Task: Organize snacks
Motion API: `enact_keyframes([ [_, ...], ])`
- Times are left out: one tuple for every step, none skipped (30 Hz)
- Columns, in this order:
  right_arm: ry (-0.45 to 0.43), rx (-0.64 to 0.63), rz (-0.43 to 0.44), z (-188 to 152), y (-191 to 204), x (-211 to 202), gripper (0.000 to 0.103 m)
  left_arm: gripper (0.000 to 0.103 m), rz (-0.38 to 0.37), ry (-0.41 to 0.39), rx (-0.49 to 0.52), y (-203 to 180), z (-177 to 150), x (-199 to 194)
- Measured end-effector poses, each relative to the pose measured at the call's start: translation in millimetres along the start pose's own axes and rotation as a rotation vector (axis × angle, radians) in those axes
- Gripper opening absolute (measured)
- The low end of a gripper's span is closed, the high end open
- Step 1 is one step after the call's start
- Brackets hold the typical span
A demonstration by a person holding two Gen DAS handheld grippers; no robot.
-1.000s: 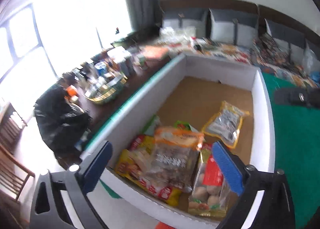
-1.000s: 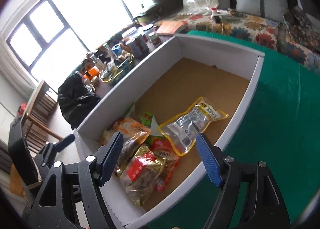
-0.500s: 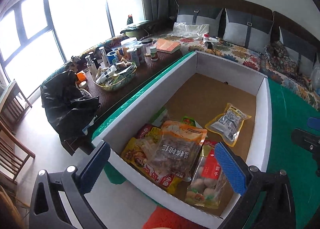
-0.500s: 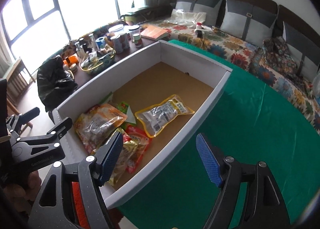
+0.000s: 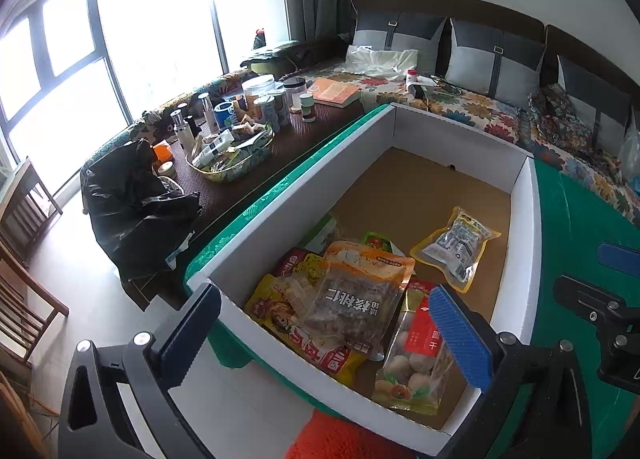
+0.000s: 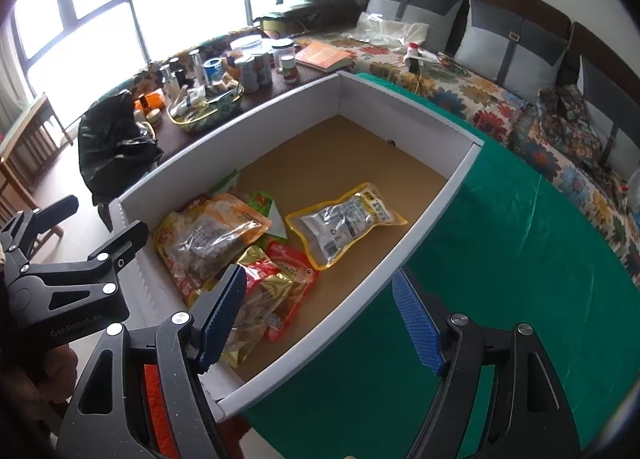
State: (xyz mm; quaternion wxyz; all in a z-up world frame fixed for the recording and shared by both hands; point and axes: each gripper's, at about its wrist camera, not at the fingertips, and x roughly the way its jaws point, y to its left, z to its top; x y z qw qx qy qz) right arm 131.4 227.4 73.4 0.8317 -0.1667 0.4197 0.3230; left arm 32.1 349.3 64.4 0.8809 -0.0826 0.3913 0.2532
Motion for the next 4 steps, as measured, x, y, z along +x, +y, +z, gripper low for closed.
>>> enact_keyframes([
  [-0.001,-0.001,0.000,-0.3,0.4,-0.1,0.079,0.103,-0.005,0.005,-0.008,0.7,-0.5,0.6],
  [-0.001,-0.002,0.001,-0.1,0.6,-0.2,0.079,0.103,-0.015,0.004,-0.022,2.0,-1.7,-0.1],
  [-0.001,-0.002,0.002,0.1,1.3,0.0,0.079,0.103,-0.020,0.000,-0.027,2.6,-2.2,-1.0],
  [-0.003,-0.002,0.002,0.4,1.8,-0.1,0.079,0.103,-0.020,0.000,-0.027,2.4,-2.2,-1.5],
])
